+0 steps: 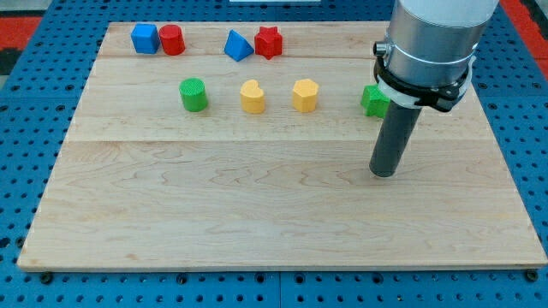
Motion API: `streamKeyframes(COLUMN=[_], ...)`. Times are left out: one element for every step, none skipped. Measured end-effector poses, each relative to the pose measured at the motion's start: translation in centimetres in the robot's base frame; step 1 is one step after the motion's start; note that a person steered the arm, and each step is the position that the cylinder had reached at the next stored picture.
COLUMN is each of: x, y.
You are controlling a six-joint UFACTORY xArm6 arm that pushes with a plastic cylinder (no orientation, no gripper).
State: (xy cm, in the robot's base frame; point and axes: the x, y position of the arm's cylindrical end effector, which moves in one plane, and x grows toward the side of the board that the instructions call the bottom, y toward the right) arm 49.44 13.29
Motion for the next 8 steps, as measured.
streamKeyframes(x=[-0.1, -0.3, -2.5, -5.2, -8.8, -10.8, -13.5, -17.8], y=[0.3, 4.3, 7.1, 8.4, 8.4, 6.7, 6.5, 1.6])
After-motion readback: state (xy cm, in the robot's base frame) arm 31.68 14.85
